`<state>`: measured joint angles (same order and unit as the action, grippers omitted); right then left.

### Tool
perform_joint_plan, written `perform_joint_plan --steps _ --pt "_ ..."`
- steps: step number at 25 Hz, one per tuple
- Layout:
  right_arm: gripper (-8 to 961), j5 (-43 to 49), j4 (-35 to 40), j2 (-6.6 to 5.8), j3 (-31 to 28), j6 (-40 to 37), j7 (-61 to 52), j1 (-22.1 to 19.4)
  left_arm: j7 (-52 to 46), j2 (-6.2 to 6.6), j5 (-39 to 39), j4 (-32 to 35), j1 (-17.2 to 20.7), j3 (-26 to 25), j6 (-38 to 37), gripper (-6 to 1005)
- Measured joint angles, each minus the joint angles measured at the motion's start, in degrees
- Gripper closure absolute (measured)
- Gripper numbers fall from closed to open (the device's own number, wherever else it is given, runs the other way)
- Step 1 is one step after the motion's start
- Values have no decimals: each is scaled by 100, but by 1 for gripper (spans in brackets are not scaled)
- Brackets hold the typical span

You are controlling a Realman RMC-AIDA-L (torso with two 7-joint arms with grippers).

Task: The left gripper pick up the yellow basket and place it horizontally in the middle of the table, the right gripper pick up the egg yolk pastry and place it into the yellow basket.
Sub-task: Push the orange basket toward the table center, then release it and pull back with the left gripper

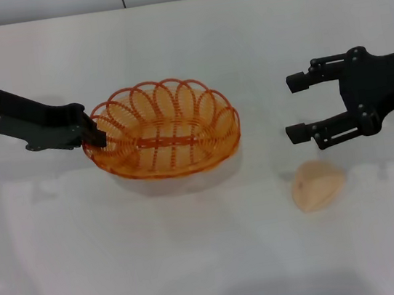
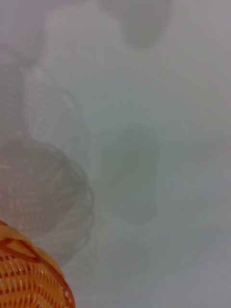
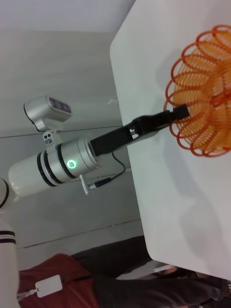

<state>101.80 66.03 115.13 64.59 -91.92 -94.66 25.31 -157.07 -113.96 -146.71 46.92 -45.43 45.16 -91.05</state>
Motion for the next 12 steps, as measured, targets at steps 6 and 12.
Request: perform_joint_plan --steps 6,12 --pt "132 -11 6 3 0 -35 14 0 -166 -3 -8 -44 7 12 193 909" --pt "132 -65 7 6 0 -104 30 0 -168 -54 36 -231 -58 30 388 907"
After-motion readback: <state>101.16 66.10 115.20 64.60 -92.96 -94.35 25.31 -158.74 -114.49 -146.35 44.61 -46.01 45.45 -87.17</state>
